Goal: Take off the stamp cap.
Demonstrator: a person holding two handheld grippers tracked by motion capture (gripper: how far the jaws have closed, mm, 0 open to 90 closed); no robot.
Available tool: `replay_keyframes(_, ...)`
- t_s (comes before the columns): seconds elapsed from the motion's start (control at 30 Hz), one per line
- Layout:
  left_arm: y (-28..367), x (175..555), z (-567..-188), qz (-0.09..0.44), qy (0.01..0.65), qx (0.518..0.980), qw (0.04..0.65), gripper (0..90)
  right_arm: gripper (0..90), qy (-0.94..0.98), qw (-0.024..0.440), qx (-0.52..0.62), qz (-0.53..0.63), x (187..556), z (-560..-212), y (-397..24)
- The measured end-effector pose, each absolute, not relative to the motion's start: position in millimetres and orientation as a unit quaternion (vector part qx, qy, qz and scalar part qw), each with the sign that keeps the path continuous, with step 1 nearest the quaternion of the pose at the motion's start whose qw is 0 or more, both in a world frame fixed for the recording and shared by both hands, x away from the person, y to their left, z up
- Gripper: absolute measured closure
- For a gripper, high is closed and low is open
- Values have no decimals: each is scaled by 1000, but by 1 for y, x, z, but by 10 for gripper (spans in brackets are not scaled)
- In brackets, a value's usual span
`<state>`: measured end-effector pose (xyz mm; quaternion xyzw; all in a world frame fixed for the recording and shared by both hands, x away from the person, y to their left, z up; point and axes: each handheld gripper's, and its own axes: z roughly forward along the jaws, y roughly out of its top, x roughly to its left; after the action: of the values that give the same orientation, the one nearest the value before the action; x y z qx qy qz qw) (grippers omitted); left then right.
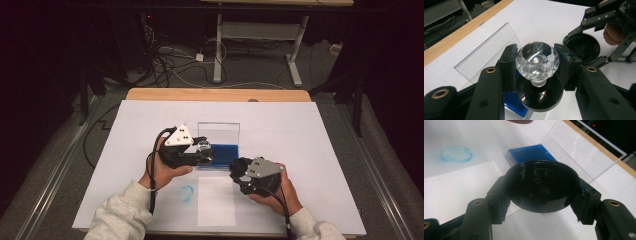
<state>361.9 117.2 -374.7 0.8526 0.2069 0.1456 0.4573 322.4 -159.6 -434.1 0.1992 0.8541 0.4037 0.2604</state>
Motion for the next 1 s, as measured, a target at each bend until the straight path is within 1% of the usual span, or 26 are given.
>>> replay_keyframes(0.8, 129, 364, -376, 159, 221, 851, 449, 547, 388, 816, 298, 253, 426, 302, -419, -220)
replay_keyframes(0.87, 129, 364, -376, 161, 221, 851, 448, 546, 388, 814, 309, 254, 421, 300, -419, -224)
replay_keyframes(1.0, 131, 365, -376, 163, 223, 850, 448, 547, 388, 808, 314, 262, 424, 296, -417, -233)
